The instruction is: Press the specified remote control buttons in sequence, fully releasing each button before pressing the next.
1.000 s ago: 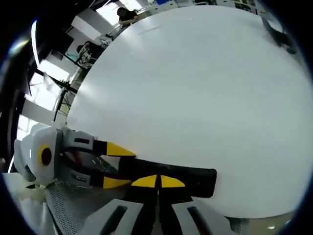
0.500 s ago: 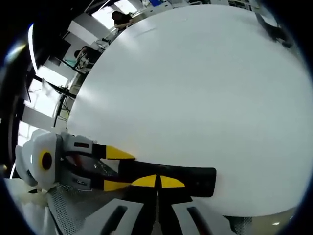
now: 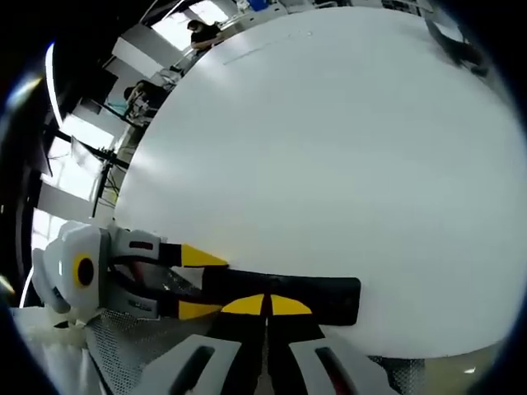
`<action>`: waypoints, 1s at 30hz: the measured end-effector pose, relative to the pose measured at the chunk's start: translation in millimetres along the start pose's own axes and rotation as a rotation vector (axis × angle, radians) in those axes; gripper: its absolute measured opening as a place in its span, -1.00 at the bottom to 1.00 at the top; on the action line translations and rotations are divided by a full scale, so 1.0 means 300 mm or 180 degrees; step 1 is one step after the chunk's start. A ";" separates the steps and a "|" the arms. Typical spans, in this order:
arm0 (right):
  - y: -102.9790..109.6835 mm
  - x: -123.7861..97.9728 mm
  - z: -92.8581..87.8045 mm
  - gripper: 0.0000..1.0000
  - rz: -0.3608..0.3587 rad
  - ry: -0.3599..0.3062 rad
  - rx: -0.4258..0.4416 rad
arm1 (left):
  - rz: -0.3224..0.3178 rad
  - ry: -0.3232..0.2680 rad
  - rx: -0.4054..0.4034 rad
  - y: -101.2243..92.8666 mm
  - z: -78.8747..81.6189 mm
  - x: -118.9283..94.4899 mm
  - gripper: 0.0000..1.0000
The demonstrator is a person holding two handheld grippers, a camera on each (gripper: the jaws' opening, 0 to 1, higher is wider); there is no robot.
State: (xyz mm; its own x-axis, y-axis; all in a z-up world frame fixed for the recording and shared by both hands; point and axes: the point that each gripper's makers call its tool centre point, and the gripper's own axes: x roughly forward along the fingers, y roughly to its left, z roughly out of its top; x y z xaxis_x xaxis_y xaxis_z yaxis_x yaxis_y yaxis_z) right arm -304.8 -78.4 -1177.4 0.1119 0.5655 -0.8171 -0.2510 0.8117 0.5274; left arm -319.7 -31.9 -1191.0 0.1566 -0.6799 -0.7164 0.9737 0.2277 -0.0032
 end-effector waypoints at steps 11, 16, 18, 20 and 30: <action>-0.015 0.021 -0.039 -1.00 -0.0147 0.0253 -0.0098 | 0.0004 -0.0016 -0.0005 -0.001 0.001 -0.001 -0.50; -0.015 0.019 -0.041 -1.00 -0.0188 0.0263 -0.0164 | 0.0005 -0.0019 -0.0004 -0.001 0.002 -0.001 -0.50; -0.014 0.019 -0.044 -1.00 -0.0190 0.0275 -0.0166 | 0.0005 -0.0020 0.0009 -0.002 0.002 -0.001 -0.50; -0.014 0.020 -0.045 -1.00 -0.0190 0.0281 -0.0169 | 0.0006 -0.0022 0.0004 -0.002 0.001 0.000 -0.50; -0.014 0.021 -0.047 -1.00 -0.0155 0.0281 -0.0108 | 0.0005 -0.0023 0.0008 -0.002 0.003 0.000 -0.50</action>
State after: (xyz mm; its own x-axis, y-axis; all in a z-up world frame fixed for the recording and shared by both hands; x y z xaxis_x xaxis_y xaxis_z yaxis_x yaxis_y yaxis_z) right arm -316.5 -80.4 -1188.0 0.0402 0.5093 -0.8597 -0.2799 0.8316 0.4796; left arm -320.1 -32.5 -1190.4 0.1592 -0.6845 -0.7114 0.9739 0.2270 -0.0004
